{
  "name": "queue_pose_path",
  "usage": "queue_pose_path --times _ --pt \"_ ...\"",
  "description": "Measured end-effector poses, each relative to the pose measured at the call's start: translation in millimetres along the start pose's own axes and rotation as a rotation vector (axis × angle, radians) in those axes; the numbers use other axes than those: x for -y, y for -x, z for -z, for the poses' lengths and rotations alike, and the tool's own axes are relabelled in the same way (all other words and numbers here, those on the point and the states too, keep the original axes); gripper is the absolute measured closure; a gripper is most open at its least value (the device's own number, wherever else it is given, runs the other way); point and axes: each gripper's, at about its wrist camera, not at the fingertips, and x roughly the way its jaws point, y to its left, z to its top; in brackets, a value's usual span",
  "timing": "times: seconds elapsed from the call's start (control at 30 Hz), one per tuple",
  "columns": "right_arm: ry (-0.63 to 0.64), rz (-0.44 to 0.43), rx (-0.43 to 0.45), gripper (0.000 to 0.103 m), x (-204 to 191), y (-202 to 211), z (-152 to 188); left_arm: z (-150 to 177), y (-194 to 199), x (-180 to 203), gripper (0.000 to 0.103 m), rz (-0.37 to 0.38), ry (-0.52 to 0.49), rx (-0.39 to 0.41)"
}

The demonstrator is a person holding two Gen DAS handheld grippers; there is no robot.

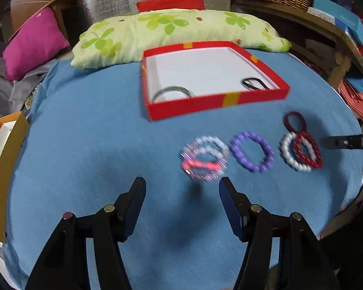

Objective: Organize jewelry
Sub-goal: 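Withdraw both grippers from the red box toward the remaining bracelets, then grasp the red bead bracelet with the right gripper while the left gripper grasps the purple bead bracelet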

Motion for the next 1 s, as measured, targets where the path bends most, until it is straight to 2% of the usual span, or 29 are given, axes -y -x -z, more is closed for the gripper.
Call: queue_pose_path --times 0.2,0.4,0.47,0.5,0.63,0.8,0.93,1.0 --pt "-0.001 0.045 -0.026 0.079 -2 -15 4 -1 -3 21 0.039 0.029 -0.060 -0.002" --pt "0.042 0.068 0.016 0.079 -11 -23 -3 -7 -14 32 0.039 0.070 -0.056 -0.031" --pt "0.086 0.071 0.027 0.086 -21 -25 -5 -9 -18 36 0.039 0.085 -0.057 -0.040" --pt "0.106 0.070 0.026 0.092 -25 -27 -5 -10 -20 38 0.039 0.094 -0.058 -0.045" --pt "0.147 0.113 0.058 0.092 -33 -29 -8 -14 -25 45 0.039 0.137 -0.044 -0.061" --pt "0.086 0.104 0.105 0.092 -23 -19 -15 -17 -31 54 0.039 0.142 -0.057 -0.063" --pt "0.016 -0.013 0.073 0.092 -6 -10 -20 -23 -37 59 0.039 0.132 -0.066 -0.054" --pt "0.008 -0.010 0.090 0.092 -1 -6 -20 -27 -39 61 0.039 0.131 -0.069 -0.041"
